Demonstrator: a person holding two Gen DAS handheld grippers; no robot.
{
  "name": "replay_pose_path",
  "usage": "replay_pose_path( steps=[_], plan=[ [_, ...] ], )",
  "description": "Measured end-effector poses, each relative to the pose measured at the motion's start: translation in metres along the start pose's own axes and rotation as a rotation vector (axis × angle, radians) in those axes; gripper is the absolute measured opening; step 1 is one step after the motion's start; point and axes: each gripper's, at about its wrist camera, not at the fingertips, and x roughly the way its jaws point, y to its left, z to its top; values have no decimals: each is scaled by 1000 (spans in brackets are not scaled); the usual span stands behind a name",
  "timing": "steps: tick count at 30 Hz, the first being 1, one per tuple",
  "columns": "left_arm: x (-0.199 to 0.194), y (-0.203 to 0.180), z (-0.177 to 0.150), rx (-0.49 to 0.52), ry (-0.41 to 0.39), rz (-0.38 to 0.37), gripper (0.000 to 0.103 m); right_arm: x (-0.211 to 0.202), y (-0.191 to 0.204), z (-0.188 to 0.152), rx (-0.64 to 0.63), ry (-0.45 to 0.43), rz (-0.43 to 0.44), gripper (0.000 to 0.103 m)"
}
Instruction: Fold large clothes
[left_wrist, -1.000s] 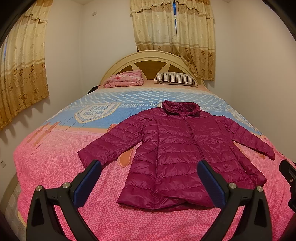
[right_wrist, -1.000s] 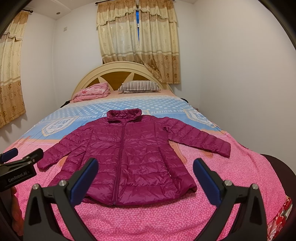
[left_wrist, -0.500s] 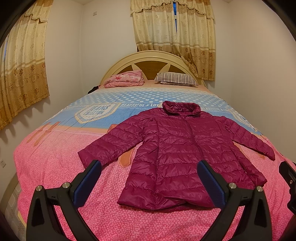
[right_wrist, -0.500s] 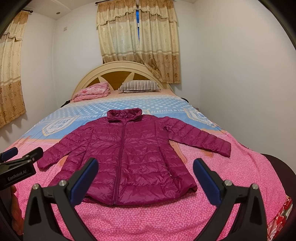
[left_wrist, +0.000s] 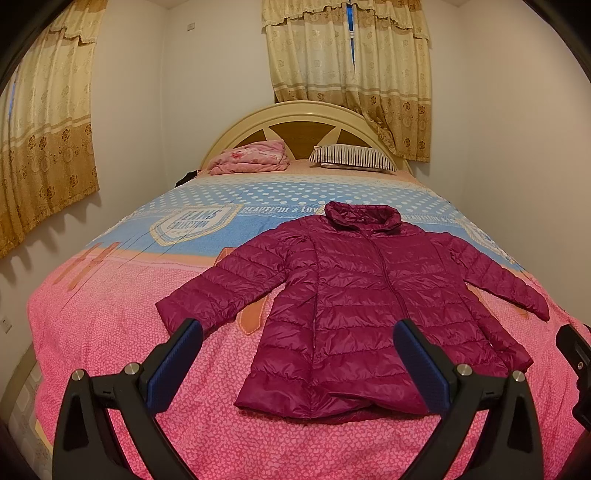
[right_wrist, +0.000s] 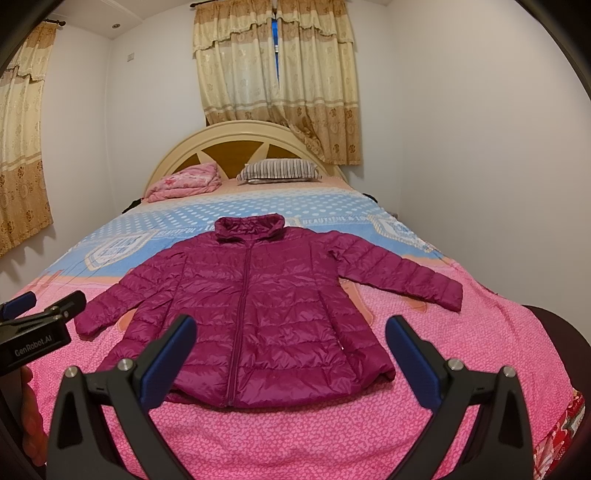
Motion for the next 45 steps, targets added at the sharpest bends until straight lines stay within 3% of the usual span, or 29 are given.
replay_pose_path(
  steps=[9,19,25,31,39,45],
  plan=[
    [5,1,-1,1,7,7,102,3,4,-6,1,15,11,103],
    [67,-17,5,65,68,10,102,56,-41,6,51,86,-42,103],
    [111,-32,21,86,101,13,102,119,-92,20,129,165,-105,103],
    [151,-51,30,142,124,22,102,176,-169,26,242,237,-230,103],
    [221,-69,21,149,209,52,102,228,-277,6,437,351,-356,88],
    [249,-63,5,143,255,96,102,251,-314,-12,492,433,-383,73]
  ],
)
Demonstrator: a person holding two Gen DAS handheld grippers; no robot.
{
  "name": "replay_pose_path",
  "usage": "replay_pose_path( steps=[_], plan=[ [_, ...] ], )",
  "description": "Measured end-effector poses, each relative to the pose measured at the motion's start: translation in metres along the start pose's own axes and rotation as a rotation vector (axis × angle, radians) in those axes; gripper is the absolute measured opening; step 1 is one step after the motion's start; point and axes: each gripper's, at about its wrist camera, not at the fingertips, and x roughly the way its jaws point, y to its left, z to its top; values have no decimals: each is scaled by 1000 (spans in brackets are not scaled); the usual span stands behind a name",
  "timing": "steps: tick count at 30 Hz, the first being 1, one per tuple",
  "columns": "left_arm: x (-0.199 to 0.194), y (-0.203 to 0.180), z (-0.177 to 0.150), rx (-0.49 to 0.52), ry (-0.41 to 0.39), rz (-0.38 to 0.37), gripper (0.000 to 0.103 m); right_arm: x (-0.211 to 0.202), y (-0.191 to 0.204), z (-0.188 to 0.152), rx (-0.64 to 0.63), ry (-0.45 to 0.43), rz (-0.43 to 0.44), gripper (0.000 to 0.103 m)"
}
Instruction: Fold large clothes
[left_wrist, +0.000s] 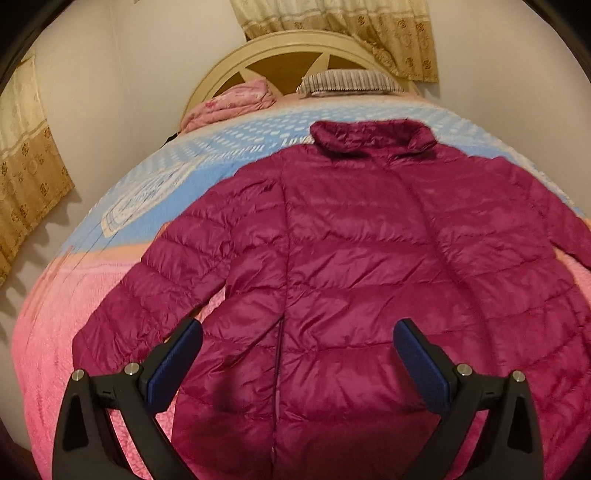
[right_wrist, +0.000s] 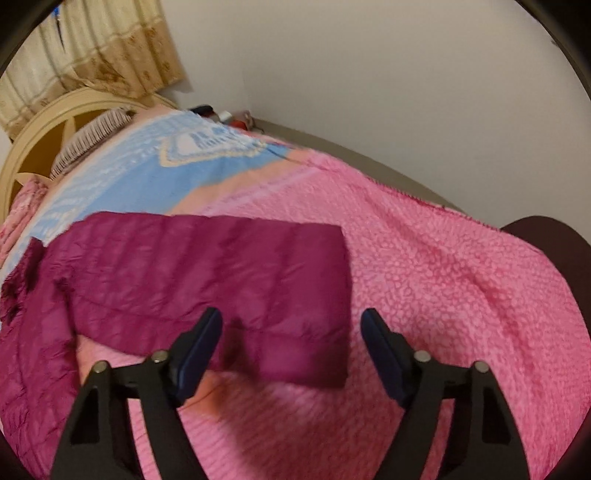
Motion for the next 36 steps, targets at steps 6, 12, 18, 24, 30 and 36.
replay_pose_path(
  steps=[6,12,18,24,30,36],
  plan=[
    [17,8,-6,-28,53,5,102,15,-3,-2,5,31,51,50],
    [4,11,3,-21,21,-1,102,-8,0,1,-33,-36,156,20],
    [-4,23,12,-29,15,0,102,-48,38,10,-149,-145,207,17],
    [-8,36,21,-36,0,15,102,-75,105,20,-316,-223,266,16],
    [-10,52,31,-48,-17,21,102,-87,182,8,-465,-227,343,16],
    [-5,69,41,-70,-30,40,102,-91,255,-19,-612,-226,385,16]
  ],
)
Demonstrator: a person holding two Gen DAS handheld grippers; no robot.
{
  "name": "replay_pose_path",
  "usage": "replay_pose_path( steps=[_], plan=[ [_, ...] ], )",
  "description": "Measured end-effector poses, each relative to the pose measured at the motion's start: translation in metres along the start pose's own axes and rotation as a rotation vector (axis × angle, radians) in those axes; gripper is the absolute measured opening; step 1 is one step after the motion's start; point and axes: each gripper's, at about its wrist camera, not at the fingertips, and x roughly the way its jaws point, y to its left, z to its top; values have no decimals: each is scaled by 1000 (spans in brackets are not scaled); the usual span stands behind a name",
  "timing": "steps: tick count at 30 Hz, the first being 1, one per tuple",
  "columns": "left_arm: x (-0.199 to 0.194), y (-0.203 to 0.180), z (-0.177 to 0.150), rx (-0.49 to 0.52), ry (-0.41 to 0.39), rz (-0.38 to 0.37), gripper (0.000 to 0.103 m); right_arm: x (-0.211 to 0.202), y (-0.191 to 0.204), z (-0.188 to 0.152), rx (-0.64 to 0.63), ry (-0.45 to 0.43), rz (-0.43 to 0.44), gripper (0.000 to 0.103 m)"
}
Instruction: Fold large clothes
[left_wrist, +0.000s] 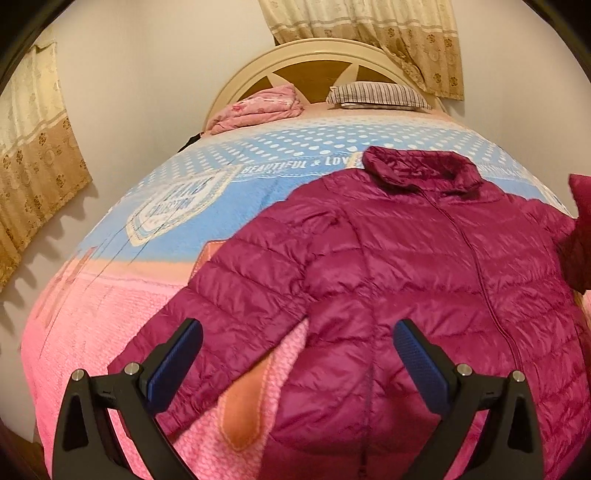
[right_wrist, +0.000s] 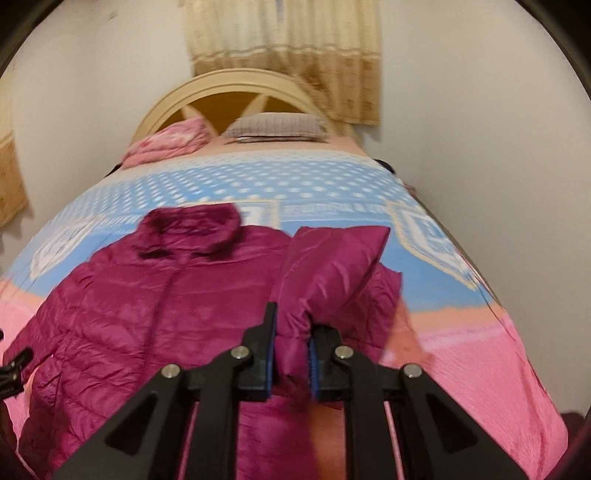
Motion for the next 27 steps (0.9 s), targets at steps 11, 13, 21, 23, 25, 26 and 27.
replay_pose_path(
  steps=[11,13,21,23,25,26,27],
  plan=[
    [18,28,0,-60,20,38,102,54,120,-31,-142,66,85,16],
    [21,29,-1,-58,24,40,102,63,132,-41,-151,88,98,16],
    [26,29,7,-79,37,39,102,59,167,-75,-255,147,184,76],
    [22,28,15,-92,29,30,102,47,169,-80,-291,152,187,76],
    [19,24,23,-103,23,6,102,32,164,-85,-299,154,202,76],
    [17,21,28,-104,17,-10,102,26,159,-88,-293,153,203,76],
    [15,16,30,-102,9,-20,102,20,153,-89,-286,151,202,76]
  ],
)
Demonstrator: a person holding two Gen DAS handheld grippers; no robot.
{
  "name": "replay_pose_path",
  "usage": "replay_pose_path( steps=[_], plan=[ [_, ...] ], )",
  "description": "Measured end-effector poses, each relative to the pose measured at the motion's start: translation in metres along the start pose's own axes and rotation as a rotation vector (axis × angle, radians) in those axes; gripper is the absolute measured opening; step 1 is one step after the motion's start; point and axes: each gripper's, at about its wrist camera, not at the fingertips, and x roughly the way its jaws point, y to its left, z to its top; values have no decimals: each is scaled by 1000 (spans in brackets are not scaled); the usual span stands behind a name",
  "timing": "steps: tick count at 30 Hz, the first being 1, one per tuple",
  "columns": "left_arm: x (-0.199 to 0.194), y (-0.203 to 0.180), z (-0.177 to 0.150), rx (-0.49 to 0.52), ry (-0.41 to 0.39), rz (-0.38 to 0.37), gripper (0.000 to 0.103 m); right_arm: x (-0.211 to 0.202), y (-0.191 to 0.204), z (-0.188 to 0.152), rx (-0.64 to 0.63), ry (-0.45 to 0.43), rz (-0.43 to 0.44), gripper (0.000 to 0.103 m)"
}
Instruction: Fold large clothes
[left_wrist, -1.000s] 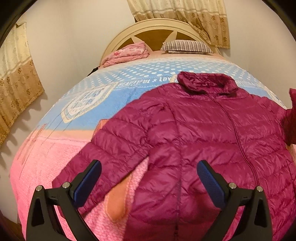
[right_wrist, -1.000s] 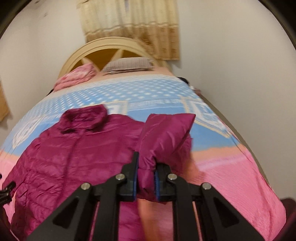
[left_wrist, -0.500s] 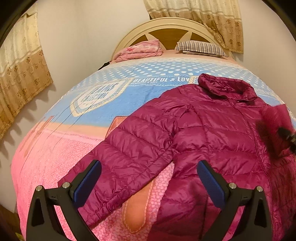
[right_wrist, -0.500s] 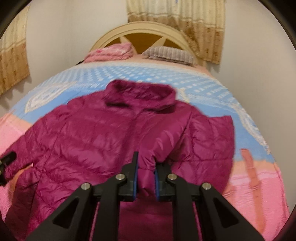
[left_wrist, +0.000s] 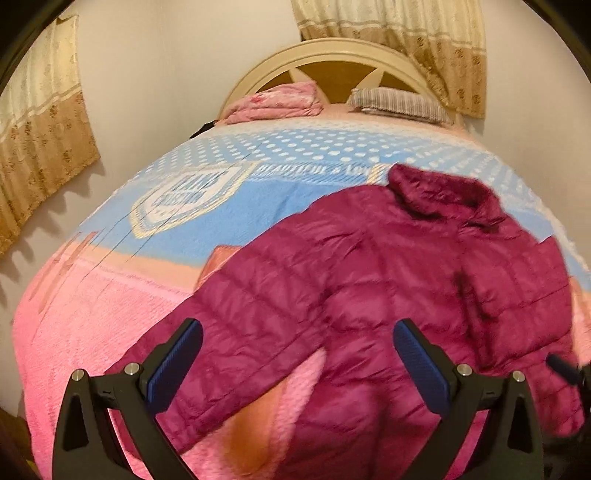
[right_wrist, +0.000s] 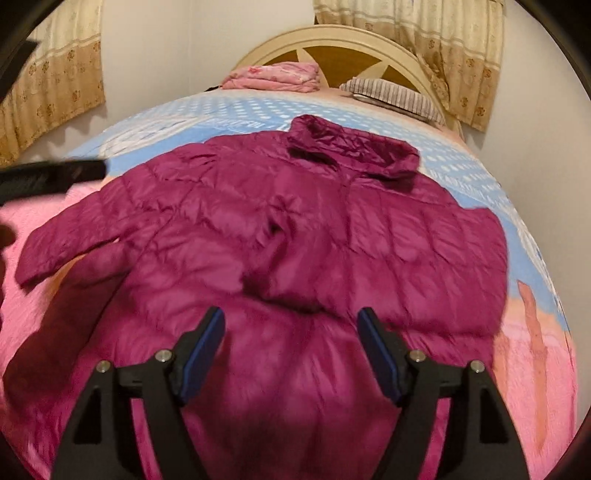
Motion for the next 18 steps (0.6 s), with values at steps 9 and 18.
replay_pose_path(
  steps=[9,18],
  plan=[
    [26,-93,10,62,68,-224,102,-26,-46,-32,109,-39,-110,82],
    [84,-158,0,113,199,-316,65,-20,-70,-58,206,-41,-98,82]
  ],
)
